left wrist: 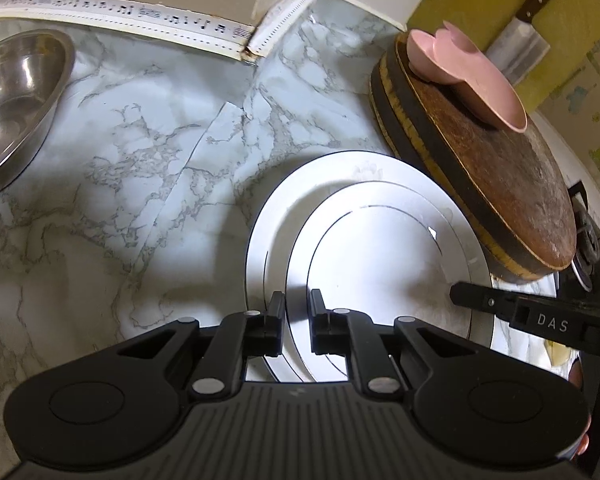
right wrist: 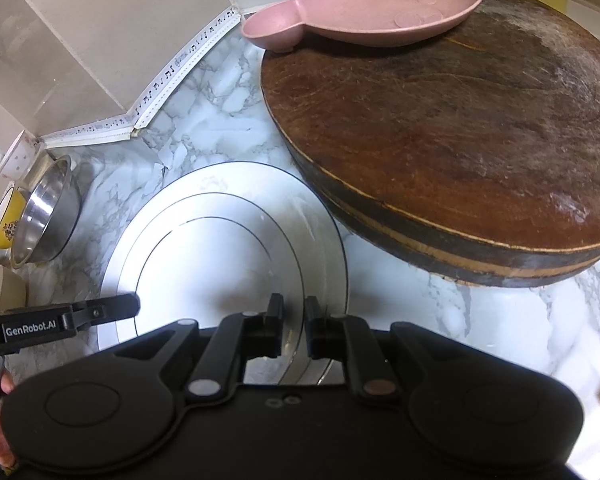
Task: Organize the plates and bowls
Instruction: 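Carry the small white plate and lower it onto the large floral plate, then open the left tool and lift it away from the stacked plates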
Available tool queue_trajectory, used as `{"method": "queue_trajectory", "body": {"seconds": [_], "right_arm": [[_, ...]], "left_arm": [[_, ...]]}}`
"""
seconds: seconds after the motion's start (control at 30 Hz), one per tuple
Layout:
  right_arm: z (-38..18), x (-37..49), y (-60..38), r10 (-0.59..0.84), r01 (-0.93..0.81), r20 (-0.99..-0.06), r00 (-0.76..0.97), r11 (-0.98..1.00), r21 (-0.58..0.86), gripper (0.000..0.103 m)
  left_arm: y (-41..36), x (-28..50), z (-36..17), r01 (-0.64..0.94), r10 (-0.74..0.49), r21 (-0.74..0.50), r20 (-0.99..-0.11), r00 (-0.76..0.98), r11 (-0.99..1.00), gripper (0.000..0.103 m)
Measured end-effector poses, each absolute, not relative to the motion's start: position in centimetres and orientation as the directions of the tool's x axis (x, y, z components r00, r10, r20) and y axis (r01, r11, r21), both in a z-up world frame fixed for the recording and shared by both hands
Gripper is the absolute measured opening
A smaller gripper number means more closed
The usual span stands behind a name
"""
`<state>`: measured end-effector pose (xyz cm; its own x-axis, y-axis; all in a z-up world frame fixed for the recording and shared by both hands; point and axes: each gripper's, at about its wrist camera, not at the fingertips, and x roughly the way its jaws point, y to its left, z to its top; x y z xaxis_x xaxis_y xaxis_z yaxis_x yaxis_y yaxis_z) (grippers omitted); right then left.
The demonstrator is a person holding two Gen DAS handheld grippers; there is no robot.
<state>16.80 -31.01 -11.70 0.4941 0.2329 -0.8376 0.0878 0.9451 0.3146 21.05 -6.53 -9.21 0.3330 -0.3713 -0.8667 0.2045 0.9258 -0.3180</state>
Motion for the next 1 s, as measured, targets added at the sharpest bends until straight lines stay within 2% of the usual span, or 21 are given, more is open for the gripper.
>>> {"method": "queue_trajectory", "body": {"seconds": [0.2,0.37,0.67,1.0], "right_arm": [[-11.6,17.3,-30.7,0.218,0.067,-0.848,0.484,0.956,0.284,0.014],[-11.0,17.3,-30.1,0.180,0.026,-0.844,0.505,0.974,0.223,0.021],[-8.3,15.8,-28.2,0.169,-0.096,-0.814,0.556,0.986,0.139,0.025],[-4.6,14.2,-22.6,0.200,-0.262,-0.768,0.608,0.964,0.044,0.038]], "left_arm": [[-6.7,21.3,-8.8,0.236,-0.353,-0.286,-0.877,0.326,0.929,0.011],[-6.6,21.3,-8.1,0.250,-0.336,-0.260,-0.877,0.342,0.933,0.011],[-5.6,19.2,-5.6,0.280,-0.359,-0.256,-0.828,0.430,0.925,0.011],[-2.7,16.2,-2.6,0.262,-0.360,-0.253,-0.756,0.548,0.931,0.011]]}}
